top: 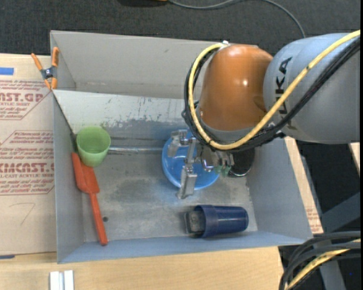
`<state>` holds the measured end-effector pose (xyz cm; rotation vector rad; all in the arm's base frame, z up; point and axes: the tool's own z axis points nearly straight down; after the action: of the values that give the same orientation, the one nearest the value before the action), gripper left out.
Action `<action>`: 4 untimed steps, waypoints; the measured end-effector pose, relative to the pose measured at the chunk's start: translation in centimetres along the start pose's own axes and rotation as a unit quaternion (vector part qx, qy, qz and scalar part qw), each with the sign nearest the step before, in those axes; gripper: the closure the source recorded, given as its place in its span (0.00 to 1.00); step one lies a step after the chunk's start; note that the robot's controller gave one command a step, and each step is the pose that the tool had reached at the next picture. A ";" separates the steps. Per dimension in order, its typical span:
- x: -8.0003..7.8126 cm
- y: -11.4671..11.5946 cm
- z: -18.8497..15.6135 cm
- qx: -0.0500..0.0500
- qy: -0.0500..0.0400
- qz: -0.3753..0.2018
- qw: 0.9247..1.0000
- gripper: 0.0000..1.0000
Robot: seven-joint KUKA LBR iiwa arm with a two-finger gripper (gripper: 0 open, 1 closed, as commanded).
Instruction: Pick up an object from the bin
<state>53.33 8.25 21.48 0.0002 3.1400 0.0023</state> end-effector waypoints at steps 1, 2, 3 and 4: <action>0.0 0.0 0.0 0.000 0.000 0.000 1.000 0.00; -1.4 -5.8 4.4 0.001 0.001 -0.012 1.000 0.00; -1.7 -6.9 6.7 -0.001 -0.003 -0.013 1.000 0.00; -3.0 -0.3 10.7 -0.002 -0.002 -0.041 0.999 0.00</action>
Offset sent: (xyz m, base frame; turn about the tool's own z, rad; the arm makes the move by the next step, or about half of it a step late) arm 0.0142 -0.0548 -0.0413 -0.0283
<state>56.33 7.99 10.74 -0.1282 3.1329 0.0099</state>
